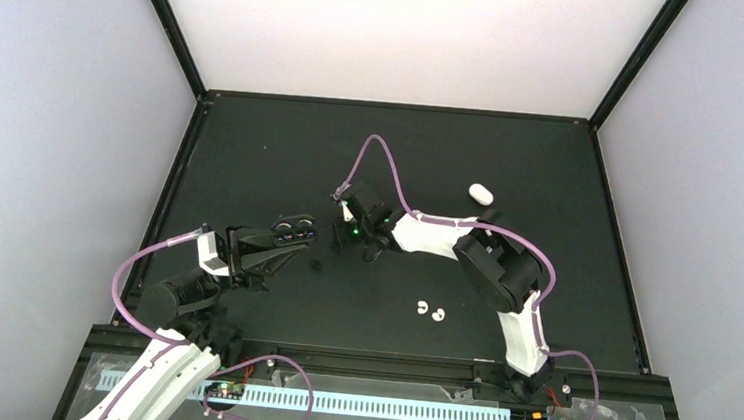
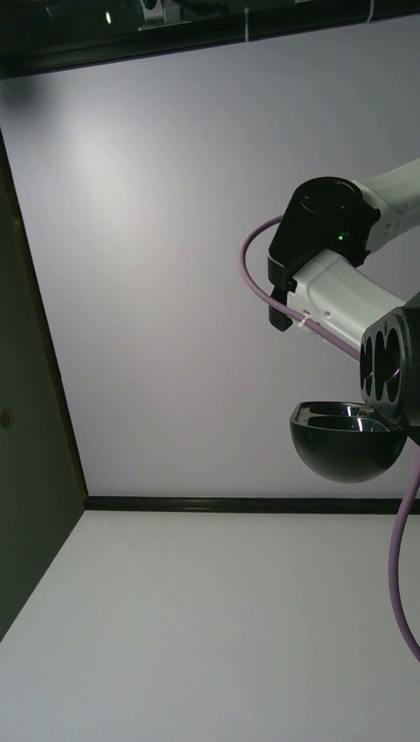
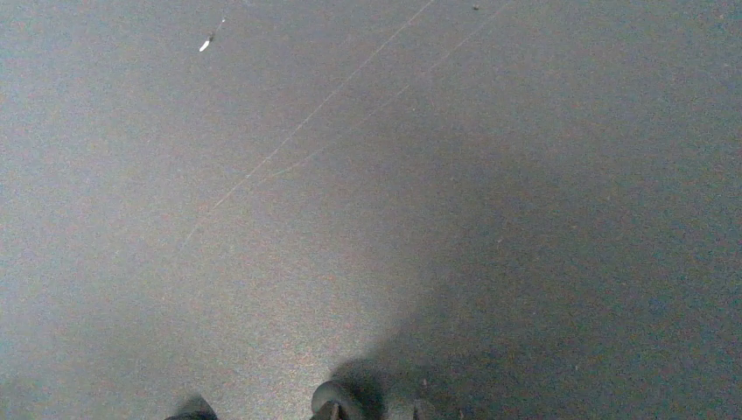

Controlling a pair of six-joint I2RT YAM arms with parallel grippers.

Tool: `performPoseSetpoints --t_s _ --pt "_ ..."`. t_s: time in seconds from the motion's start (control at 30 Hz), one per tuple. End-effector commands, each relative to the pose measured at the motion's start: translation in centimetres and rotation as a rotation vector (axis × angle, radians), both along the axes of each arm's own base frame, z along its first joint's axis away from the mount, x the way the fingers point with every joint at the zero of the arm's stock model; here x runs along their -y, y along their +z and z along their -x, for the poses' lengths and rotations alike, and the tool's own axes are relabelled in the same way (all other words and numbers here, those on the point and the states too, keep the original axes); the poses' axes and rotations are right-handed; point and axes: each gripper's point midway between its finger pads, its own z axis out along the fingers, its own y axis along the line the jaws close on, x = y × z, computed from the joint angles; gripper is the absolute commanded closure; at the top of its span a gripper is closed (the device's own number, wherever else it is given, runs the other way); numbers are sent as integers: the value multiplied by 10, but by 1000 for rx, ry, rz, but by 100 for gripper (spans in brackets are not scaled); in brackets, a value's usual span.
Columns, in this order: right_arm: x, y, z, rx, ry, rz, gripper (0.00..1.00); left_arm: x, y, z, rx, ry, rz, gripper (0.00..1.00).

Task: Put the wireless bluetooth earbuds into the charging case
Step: Pick up the earbud from the center of the board.

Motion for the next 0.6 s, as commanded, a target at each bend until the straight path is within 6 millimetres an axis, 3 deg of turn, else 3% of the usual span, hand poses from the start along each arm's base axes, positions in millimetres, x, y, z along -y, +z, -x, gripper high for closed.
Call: performPoseSetpoints --t_s 0.0,0.4,0.57 --pt "7 -15 11 -34 16 51 81 -1 9 7 40 -13 4 98" --pt "2 -7 15 -45 29 19 98 -1 8 7 38 -12 4 99" --pt "-1 6 17 -49 25 -22 99 -1 8 7 39 -10 5 98"
